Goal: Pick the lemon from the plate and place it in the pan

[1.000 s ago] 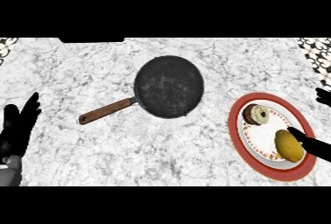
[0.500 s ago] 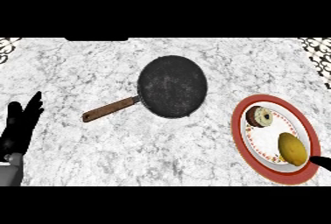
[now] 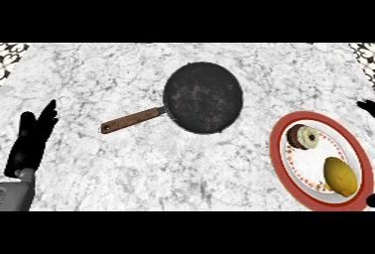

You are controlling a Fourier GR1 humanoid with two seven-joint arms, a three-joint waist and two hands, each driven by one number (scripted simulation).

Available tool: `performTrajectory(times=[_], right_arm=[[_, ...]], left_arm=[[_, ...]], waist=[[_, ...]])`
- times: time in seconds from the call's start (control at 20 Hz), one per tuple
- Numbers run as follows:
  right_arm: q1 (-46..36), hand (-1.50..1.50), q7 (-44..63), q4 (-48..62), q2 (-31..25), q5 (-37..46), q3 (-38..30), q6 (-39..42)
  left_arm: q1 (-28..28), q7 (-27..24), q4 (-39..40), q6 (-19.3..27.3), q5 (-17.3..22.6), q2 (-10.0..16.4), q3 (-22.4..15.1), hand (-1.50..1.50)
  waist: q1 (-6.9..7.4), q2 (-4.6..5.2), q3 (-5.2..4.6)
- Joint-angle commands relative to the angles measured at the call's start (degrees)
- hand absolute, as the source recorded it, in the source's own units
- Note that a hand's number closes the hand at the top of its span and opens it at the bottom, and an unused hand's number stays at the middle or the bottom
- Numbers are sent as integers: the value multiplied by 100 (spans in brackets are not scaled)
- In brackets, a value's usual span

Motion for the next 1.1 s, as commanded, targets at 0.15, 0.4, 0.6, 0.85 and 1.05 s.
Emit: performTrajectory(times=[0.15, 0.4, 0.6, 0.85, 1.05], right_arm=[[-912, -150, 1477, 155, 451, 413, 1347, 1070], [-1342, -150, 1798, 943, 1128, 643, 1808, 1299], [-1217, -150, 1472, 1319, 1394, 1068, 1829, 1235], [-1024, -150, 1493, 1106, 1170, 1325, 1642, 1539], [-877, -150, 1309, 1279, 1342, 1565, 1599, 1645]], left_arm=[[-56, 25, 19, -76, -18, 55, 125, 0], [-135, 338, -167, 143, -227, -154, -19, 0], [-132, -75, 240, 121, -290, -157, 190, 0], [164, 174, -310, -56, -201, -160, 204, 0], [-377, 11, 555, 3, -319, -252, 377, 0]], waist=[[-96, -32, 23], [-156, -41, 29], [-204, -43, 29], [-236, -62, 30], [-290, -47, 27]])
